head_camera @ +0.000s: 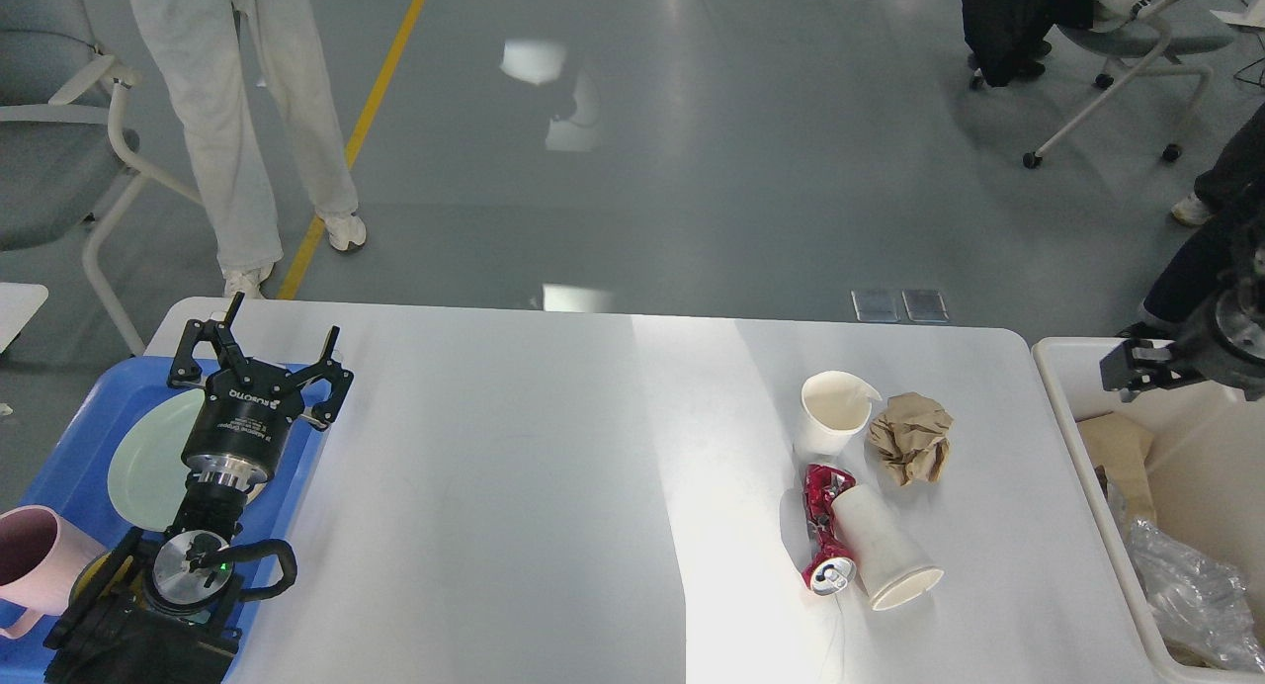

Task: Tidy desktop
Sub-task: 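Release the bag and raise the right gripper out of the bin, then move the right gripper down to the white paper cup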

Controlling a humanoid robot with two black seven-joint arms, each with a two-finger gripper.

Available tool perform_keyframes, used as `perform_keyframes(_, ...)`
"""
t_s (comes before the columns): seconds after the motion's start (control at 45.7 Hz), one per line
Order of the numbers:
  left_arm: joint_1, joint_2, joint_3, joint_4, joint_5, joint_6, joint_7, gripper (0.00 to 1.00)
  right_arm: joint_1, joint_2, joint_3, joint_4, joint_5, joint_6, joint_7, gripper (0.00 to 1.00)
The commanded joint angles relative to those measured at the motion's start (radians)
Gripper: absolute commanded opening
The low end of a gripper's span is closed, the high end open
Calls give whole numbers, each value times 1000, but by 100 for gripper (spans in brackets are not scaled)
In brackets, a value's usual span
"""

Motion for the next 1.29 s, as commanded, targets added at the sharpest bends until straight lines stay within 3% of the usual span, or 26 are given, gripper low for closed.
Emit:
perform_keyframes(0.0, 0, 0, 0, 0, 1, 0, 0, 97, 159, 103, 4, 16, -1, 219, 3, 100)
perform_keyframes(0.109, 0, 0, 0, 0, -1, 0, 0, 97, 268, 148, 31, 120, -1, 282, 3, 100)
perform_keyframes(0.263, 0, 0, 0, 0, -1, 0, 0, 97, 461, 154, 92, 314, 2, 272, 4, 100)
perform_keyframes(0.416, 0, 0, 0, 0, -1, 0, 0, 97, 521, 133, 136, 360, 10, 242, 4, 100)
perform_keyframes(0.591, 0, 0, 0, 0, -1, 0, 0, 97, 362, 96, 154, 274, 13, 101, 6, 100)
perform_keyframes(0.898, 0, 0, 0, 0, -1, 0, 0, 97, 279, 84, 136, -49, 189, 101, 1, 100)
perform_keyframes(1.007, 0, 0, 0, 0, 1, 0, -1, 97, 282, 84, 113, -85, 211, 99, 3, 100)
perform_keyframes(1.095, 0, 0, 0, 0, 1, 0, -1, 97, 303, 84, 123, -16, 205, 99, 3, 100)
perform_keyframes(1.27, 0, 0, 0, 0, -1, 0, 0, 97, 421, 61, 132, 338, 194, 99, 3, 100)
